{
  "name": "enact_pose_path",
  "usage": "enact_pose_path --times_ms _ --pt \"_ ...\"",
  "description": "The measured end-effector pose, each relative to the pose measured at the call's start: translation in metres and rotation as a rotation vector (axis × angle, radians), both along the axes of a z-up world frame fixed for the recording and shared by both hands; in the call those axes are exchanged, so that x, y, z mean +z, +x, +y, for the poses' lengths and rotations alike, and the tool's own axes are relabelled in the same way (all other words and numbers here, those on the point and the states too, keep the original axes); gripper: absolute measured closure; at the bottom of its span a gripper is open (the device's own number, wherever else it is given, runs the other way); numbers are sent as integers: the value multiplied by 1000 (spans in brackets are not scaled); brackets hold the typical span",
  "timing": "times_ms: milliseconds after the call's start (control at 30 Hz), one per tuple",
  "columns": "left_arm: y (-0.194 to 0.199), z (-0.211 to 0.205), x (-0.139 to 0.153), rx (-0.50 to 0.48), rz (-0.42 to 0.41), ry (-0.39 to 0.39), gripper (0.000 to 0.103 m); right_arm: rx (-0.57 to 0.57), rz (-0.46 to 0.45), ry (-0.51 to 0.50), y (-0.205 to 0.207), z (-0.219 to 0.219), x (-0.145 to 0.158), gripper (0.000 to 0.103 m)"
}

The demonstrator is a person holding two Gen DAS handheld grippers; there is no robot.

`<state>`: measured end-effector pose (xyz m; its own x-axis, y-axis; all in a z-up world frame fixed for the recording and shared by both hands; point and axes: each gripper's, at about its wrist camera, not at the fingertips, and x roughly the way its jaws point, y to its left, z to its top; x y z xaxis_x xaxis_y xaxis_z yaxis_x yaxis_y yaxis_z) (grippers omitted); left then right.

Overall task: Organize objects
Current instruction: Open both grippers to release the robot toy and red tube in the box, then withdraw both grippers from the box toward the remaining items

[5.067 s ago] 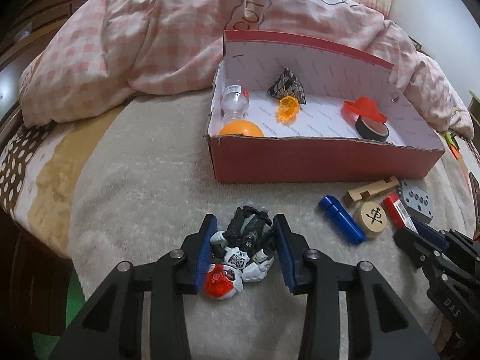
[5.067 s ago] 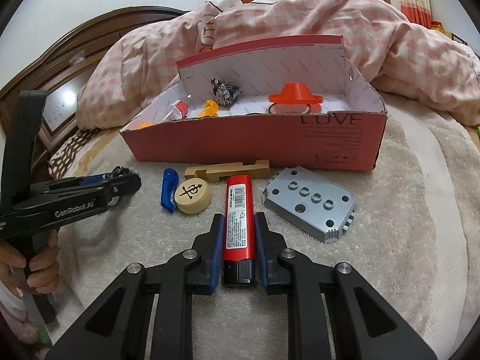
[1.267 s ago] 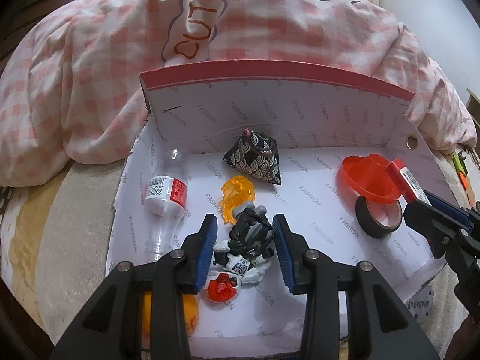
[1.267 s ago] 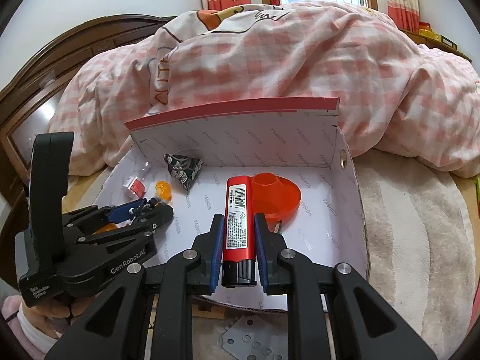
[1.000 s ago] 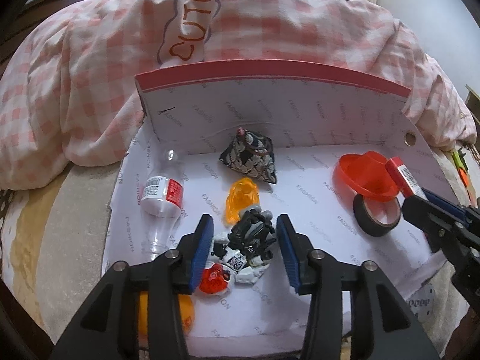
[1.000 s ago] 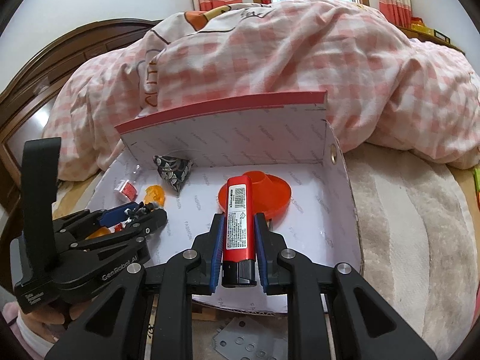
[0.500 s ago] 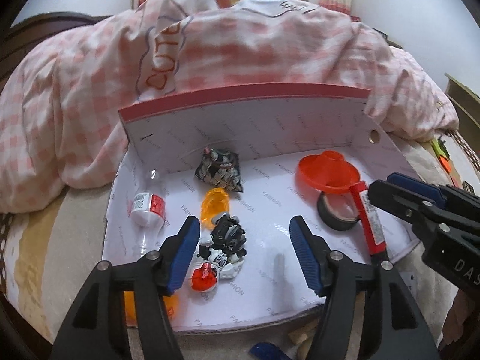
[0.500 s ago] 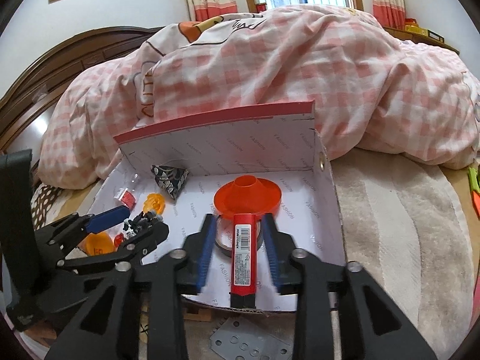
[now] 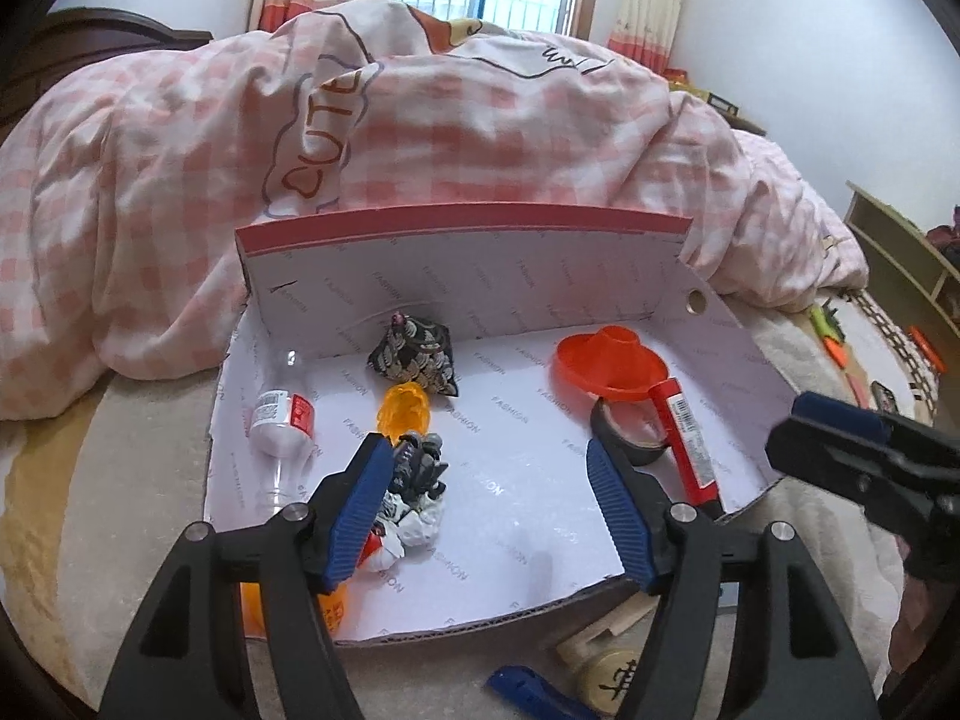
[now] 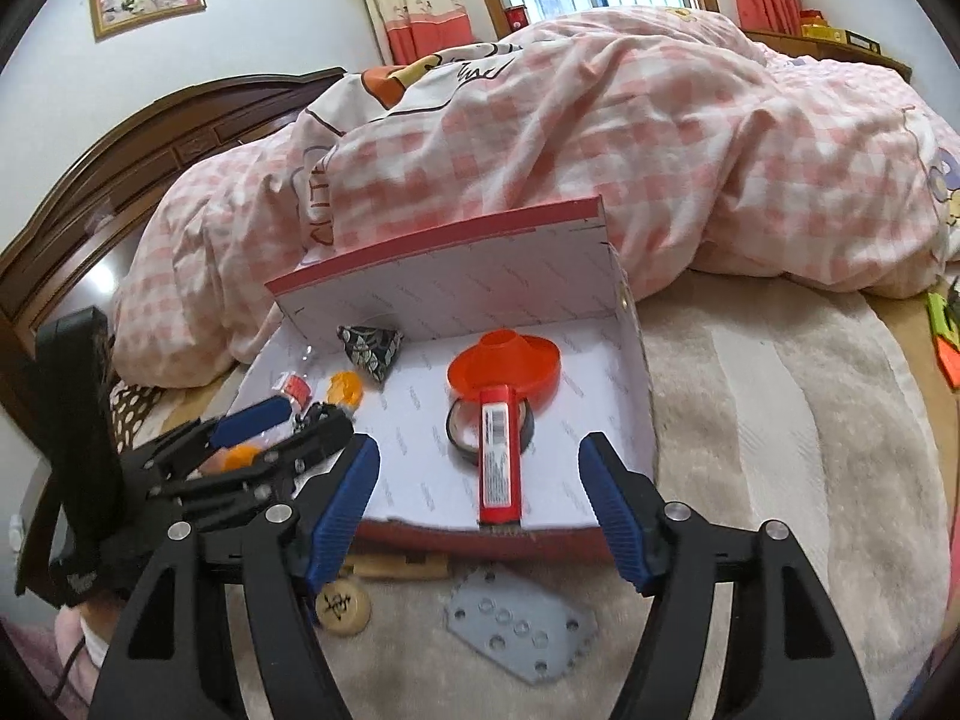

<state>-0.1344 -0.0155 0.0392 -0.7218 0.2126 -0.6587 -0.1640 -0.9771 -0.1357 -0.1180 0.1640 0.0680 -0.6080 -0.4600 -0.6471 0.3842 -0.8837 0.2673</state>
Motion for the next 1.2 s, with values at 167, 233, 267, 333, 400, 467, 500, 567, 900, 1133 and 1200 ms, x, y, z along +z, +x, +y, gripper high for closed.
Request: enact_pose_path --times_ms 167,233,267,333,400,467,500,567,900,1133,1200 --pt "5 -1 -1 -15 1 -6 32 11 0 16 13 0 -2 32" --pt "6 -1 -1 -4 -6 -17 32 25 6 30 14 -3 -4 32" --pt "6 -2 0 0 -6 -17 32 31 12 39 14 -5 -4 32" --pt "8 -3 3 7 -2 -13 32 54 21 49 14 -9 -6 32" --pt "10 -4 7 17 6 -19 32 75 28 41 14 -12 -6 32" --pt "15 -6 11 29 16 -41 32 83 34 18 13 -12 -8 32" --pt "17 -7 13 35 17 -48 32 85 34 5 13 -11 -9 32" --pt "22 -13 16 52 6 -47 32 86 31 -25 12 -8 -10 32" --pt "60 -43 30 151 -37 62 32 77 96 -39 53 21 -8 32" --pt "91 -26 18 137 -63 -4 32 58 63 39 74 29 -36 32" --pt "97 -20 11 122 -80 -22 32 48 57 60 76 29 -44 32"
